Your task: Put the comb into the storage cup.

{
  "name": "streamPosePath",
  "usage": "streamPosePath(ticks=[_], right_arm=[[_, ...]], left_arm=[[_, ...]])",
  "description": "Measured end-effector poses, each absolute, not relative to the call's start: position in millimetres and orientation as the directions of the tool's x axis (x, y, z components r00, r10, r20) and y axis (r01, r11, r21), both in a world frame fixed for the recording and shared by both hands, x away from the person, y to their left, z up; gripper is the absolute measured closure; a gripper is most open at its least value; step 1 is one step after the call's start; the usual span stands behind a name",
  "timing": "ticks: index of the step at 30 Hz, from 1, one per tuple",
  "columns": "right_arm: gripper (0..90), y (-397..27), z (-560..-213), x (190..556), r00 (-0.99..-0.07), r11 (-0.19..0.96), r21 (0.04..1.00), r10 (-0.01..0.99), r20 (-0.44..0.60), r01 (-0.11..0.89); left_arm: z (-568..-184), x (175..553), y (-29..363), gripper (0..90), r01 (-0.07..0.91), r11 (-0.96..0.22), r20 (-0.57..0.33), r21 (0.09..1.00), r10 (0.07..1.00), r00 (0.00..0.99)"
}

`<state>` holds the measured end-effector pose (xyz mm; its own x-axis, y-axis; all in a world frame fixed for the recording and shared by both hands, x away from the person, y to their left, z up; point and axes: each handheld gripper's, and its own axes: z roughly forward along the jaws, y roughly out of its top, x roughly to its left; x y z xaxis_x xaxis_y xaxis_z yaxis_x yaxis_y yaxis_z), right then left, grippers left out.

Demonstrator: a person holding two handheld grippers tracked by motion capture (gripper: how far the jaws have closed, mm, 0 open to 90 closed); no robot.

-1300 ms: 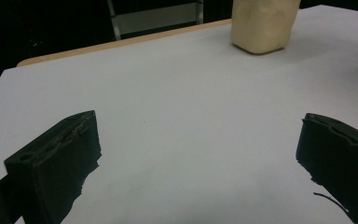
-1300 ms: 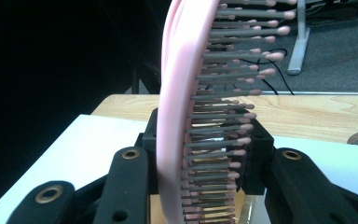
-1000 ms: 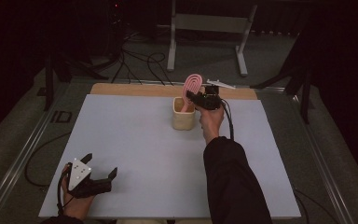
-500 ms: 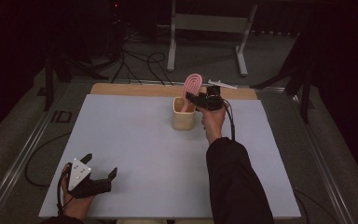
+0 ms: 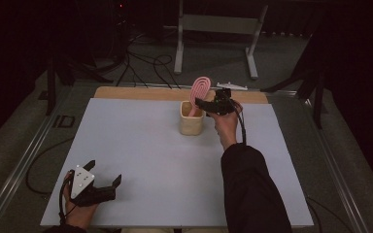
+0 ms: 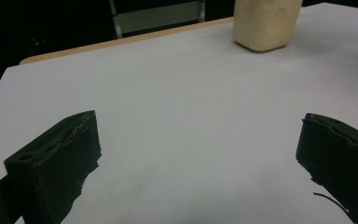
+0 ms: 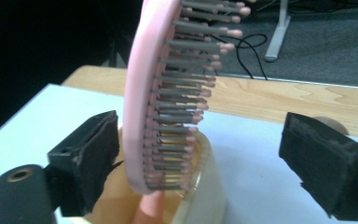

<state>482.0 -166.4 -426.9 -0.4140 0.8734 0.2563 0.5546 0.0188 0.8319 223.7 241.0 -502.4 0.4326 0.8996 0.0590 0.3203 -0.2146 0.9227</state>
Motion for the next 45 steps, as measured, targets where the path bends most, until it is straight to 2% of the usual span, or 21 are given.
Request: streamPosePath(ticks=[10, 22, 34, 45], right_arm=[[8.6, -171.2, -424.2, 477.2, -0.453, 0.096, 0.816, 0.865, 0.215, 0.569], [8.6, -178.3, -422.2, 452.0, -0.523, 0.213, 0.816, 0.843, 0.125, 0.538], [8.6, -197.3, -424.1, 425.9, -0.546, 0.228, 0.821, 0.830, 0.116, 0.523], [8.7, -211.4, -430.4, 381.7, -0.559, 0.224, 0.858, 0.825, 0.086, 0.463]], left_arm=[[-502.1, 224.4, 241.1, 0.4, 0.321, -0.211, 0.058, 0.923, 0.902, 0.427], [-500.7, 224.6, 243.4, 0.2, 0.319, -0.195, 0.059, 0.927, 0.920, 0.388], [-500.1, 225.5, 245.2, 0.2, 0.323, -0.189, 0.059, 0.927, 0.926, 0.374], [-493.9, 223.1, 248.6, 0.2, 0.302, -0.184, 0.066, 0.935, 0.930, 0.362]])
